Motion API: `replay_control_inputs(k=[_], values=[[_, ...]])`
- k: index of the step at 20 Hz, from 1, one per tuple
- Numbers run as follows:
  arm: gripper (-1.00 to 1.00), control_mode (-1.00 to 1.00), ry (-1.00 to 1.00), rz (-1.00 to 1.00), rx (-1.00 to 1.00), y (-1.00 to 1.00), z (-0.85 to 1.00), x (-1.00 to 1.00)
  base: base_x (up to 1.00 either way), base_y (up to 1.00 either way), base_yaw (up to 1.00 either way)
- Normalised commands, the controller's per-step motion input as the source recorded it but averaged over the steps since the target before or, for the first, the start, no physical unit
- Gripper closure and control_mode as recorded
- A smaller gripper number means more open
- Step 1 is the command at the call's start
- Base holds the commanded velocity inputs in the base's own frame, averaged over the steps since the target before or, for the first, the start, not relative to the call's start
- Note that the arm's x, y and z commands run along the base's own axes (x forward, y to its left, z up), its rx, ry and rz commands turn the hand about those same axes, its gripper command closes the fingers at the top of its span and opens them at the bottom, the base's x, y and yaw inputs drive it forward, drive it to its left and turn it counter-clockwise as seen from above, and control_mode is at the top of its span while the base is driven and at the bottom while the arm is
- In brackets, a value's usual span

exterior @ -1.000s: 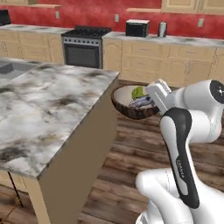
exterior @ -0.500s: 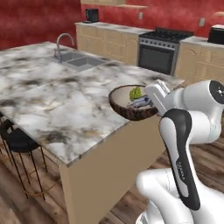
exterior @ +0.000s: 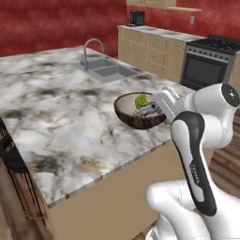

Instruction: The microwave is finished heating the fish and broccoli. Take the bowl containing the food and place it on the dining counter.

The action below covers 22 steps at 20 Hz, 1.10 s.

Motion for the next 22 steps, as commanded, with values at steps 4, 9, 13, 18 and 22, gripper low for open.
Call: replay_control_inputs(k=[4, 9, 13, 18, 22], values=[[1.0, -1.0, 0.25, 0.28, -0.02, 0.04, -0.55, 1.0, 0.0, 0.0, 0.0], [1.0, -1.0, 0.17, 0.21, -0.06, 0.35, -0.74, 1.0, 0.0, 0.0, 0.0], [1.0, -1.0, 0.01, 0.02, -0.04, 0.69, -0.62, 1.0, 0.0, 0.0, 0.0], [1.0, -1.0, 0.0, -0.04, 0.0, 0.79, -0.51, 1.0, 0.0, 0.0, 0.0], [1.0, -1.0, 0.0, -0.03, -0.03, 0.59, -0.6, 0.97, 0.0, 0.0, 0.0]])
